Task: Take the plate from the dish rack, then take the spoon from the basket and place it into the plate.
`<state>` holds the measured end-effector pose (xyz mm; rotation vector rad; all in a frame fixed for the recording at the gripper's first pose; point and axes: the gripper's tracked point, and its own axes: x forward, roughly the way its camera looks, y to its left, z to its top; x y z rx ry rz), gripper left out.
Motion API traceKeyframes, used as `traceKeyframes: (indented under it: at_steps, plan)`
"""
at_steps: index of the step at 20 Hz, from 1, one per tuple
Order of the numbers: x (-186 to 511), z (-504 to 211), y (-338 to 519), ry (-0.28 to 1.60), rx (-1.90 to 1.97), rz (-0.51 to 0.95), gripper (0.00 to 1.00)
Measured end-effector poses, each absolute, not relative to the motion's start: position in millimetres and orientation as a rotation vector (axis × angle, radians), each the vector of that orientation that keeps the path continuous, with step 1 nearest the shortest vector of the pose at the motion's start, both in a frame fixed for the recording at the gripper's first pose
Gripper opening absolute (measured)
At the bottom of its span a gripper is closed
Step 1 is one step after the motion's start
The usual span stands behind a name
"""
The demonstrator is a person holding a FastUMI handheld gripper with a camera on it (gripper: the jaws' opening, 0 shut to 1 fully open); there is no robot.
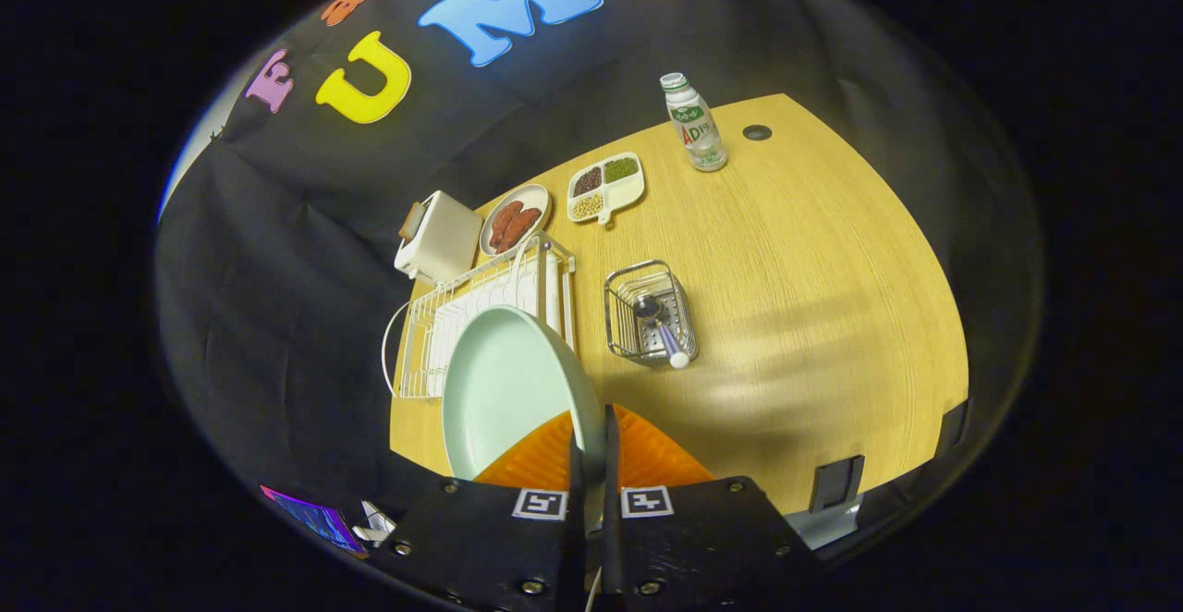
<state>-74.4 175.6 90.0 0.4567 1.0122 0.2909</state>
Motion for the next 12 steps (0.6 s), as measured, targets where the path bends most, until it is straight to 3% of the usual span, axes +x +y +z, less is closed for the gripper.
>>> traceKeyframes:
  at_steps: [12]
  plan:
    - [-109.9, -39.2, 203.4, 1.109, 0.609, 0.328, 0.07]
